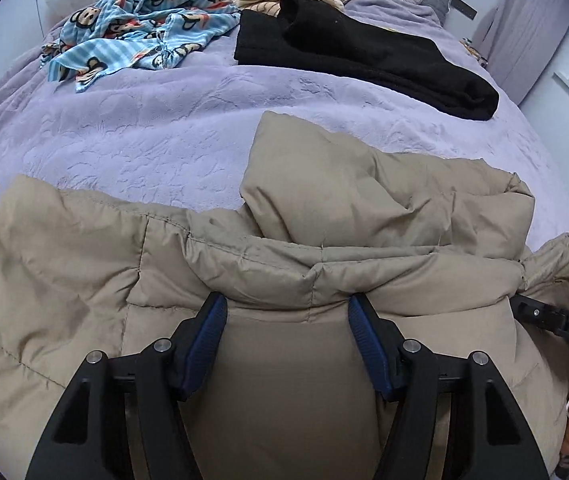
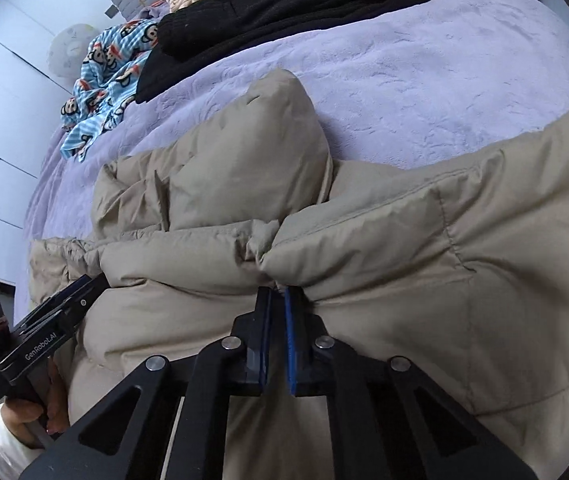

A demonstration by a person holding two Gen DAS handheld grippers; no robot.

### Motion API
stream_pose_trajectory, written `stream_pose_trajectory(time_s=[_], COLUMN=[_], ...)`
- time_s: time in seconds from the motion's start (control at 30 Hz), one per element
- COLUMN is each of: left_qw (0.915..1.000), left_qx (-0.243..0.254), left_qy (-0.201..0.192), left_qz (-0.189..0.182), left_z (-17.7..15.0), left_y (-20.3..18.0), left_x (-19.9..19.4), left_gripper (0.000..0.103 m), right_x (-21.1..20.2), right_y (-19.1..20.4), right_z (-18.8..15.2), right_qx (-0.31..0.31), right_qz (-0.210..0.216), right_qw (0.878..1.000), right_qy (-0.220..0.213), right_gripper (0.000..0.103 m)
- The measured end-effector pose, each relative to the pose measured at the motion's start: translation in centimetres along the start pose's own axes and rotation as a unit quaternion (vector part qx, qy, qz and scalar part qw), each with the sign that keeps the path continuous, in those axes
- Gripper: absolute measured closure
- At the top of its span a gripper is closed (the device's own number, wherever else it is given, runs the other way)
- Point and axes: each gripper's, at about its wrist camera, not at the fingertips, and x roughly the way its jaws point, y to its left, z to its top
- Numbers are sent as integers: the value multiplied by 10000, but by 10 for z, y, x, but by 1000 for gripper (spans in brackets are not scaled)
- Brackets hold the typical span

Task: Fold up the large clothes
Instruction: 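Grasp the jacket hem with both tools and fold it toward the collar, then lower the folded hem onto the jacket and open both tools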

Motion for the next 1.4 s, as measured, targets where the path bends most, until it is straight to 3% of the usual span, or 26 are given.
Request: stream_pose_trajectory(time_s=[0.1, 0.17, 0.23, 0.37, 0.47, 0.53, 0.73, 0.93, 1.1, 1.2, 1.33, 1.4], left_qw=[9999, 9997, 9988, 9943, 9911, 9889, 9863, 9878, 9896, 9899, 9912, 9919], left_qx=[95, 200, 120, -532, -1075, -1193, -1384, -1013, -784, -728, -653, -588], left_qy=[80, -67, -196, -168, -28, 19, 232, 204, 201, 339, 480, 508], left_qz=[-78, 147, 434, 909, 783, 884, 867, 1166, 1188, 1169, 1051, 1008], left_z=[7, 10, 13, 15, 12, 11, 12, 7, -13, -26, -51, -62], left_y=[8, 23, 50, 115, 143, 145, 149, 145, 133, 120, 104, 94], left_x=[-6, -20, -31, -34, -15, -2, 11, -37, -78, -89, -105, -113], left_gripper=[37, 37, 37, 37, 35, 27, 25, 25, 25, 25, 25, 20], right_x=[6, -4, -24, -65, -70, -60, -31, -58, -96, -110, -121, -128], right_y=[-8, -9, -14, -60, -103, -121, -122, -106, -83, -70, -52, -45], right_z=[7, 9, 10, 13, 12, 13, 27, 33, 6, -20, -54, -72], right_qx=[205, 171, 2, 149, 769, 1107, 1132, 1050, 1076, 1107, 1256, 1331], right_qz=[96, 92, -173, -951, -971, -820, -1145, -1215, -816, -640, -490, -399], right_qw=[9997, 9997, 9998, 9943, 9909, 9892, 9864, 9868, 9902, 9913, 9906, 9901], right_qy=[92, 113, -41, -459, -522, -494, -331, -229, -363, -314, -228, -203], right_gripper=[103, 103, 103, 103, 103, 103, 103, 99, 98, 88, 51, 51])
